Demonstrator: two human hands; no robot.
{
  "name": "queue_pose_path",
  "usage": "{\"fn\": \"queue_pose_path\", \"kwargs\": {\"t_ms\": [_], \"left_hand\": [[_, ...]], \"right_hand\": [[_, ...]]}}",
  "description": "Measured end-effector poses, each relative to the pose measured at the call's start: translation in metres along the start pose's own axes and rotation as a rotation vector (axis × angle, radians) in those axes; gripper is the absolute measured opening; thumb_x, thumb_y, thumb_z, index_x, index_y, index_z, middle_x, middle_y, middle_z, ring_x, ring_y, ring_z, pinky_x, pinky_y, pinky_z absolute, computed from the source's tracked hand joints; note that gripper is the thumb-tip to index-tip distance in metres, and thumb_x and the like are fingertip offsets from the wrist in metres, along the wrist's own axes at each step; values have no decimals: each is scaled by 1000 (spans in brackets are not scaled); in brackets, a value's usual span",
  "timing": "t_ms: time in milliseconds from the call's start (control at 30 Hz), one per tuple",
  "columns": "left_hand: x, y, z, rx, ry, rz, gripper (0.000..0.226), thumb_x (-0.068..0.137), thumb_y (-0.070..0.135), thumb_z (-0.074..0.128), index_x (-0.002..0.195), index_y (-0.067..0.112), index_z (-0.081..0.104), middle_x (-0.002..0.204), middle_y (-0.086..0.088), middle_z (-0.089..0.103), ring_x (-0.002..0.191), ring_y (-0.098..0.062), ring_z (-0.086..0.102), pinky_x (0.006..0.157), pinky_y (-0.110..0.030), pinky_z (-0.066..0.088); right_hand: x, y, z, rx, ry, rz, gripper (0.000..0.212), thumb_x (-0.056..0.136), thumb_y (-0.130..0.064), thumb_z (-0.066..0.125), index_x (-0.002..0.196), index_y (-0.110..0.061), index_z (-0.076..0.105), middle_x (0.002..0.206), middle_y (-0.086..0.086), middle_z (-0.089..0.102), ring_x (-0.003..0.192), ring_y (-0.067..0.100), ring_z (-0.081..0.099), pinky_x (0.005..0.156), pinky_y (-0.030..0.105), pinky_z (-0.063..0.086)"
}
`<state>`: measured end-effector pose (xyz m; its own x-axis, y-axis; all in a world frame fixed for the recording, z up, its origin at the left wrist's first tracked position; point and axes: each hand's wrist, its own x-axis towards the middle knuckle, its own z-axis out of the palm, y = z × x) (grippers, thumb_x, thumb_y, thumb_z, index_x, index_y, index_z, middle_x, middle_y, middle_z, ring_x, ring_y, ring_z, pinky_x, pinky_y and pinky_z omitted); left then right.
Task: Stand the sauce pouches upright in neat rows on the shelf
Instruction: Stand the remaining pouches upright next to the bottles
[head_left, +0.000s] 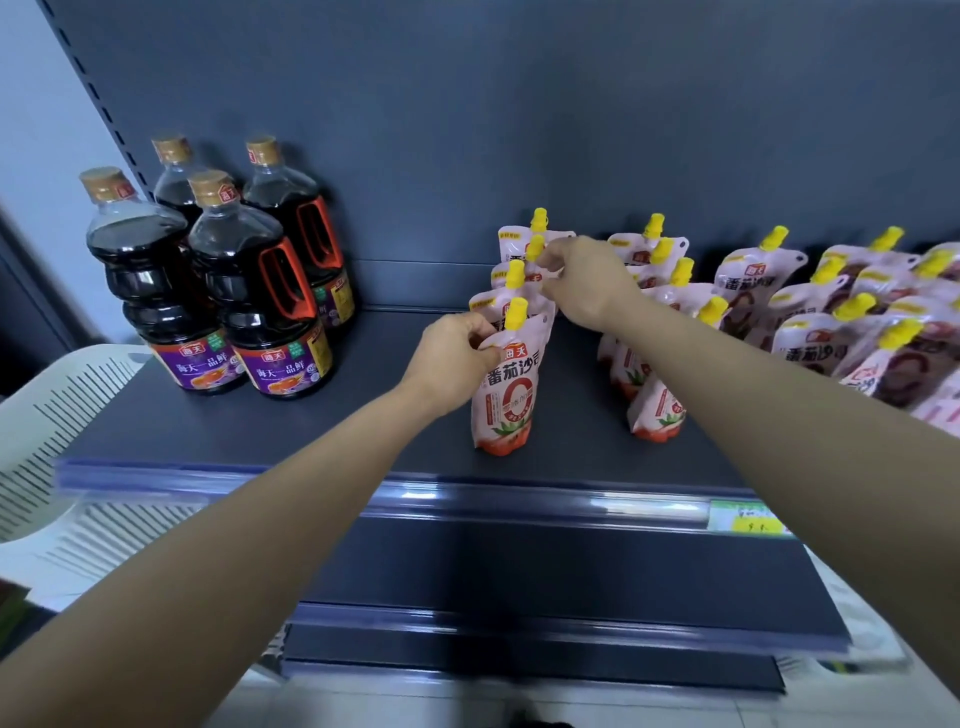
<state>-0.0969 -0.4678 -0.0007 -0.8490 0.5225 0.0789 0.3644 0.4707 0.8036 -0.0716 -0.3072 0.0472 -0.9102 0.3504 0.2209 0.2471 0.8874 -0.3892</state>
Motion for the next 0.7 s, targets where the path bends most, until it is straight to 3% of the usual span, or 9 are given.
{"fn": "queue_pose_path", "kwargs": {"t_ms": [133, 233, 367, 467, 567, 700], "left_hand": [[-4, 2, -8, -5, -65, 21, 8, 83, 19, 67, 87, 14, 62, 93, 0, 67, 86, -14, 62, 64, -18, 44], [-10, 9, -19, -44, -43, 75, 24, 80, 23, 70, 99, 14, 61, 93, 6, 63, 83, -7, 59, 69, -14, 44], [-19, 27, -36, 131, 24, 266, 32, 81, 25, 68, 109, 14, 58, 105, 1, 59, 92, -11, 55, 84, -25, 45], [-23, 43, -44, 339, 63, 455, 33, 84, 22, 62, 114, 10, 56, 113, -7, 57, 105, -24, 54, 94, -41, 44], [-24, 58, -44, 569, 120, 604, 36, 86, 24, 58, 119, 10, 54, 118, -8, 54, 106, -30, 51, 92, -42, 40], [-29, 78, -37, 828, 254, 818, 36, 80, 22, 63, 112, 7, 58, 105, -14, 61, 97, -35, 56, 86, -44, 41]], "right_hand": [[-13, -5, -7, -96, -1, -25, 32, 93, -11, 51, 124, -6, 58, 124, 15, 63, 111, 32, 60, 93, 41, 51], [-24, -7, -16, -186, -9, -49, 31, 92, -14, 51, 122, -5, 58, 120, 17, 63, 109, 35, 60, 90, 44, 52], [-36, -9, -31, -348, -16, -101, 31, 89, -18, 53, 119, -8, 59, 117, 15, 62, 109, 35, 56, 88, 43, 51], [-47, -12, -44, -513, 1, -127, 36, 90, -20, 54, 125, -10, 55, 122, 12, 58, 116, 33, 51, 93, 39, 45], [-60, -13, -58, -638, 48, -143, 39, 90, -21, 53, 128, -11, 52, 127, 10, 55, 120, 31, 48, 94, 38, 38], [-80, -9, -81, -740, 79, -158, 42, 89, -26, 56, 128, -12, 51, 129, 8, 53, 123, 30, 45, 95, 39, 36]]}}
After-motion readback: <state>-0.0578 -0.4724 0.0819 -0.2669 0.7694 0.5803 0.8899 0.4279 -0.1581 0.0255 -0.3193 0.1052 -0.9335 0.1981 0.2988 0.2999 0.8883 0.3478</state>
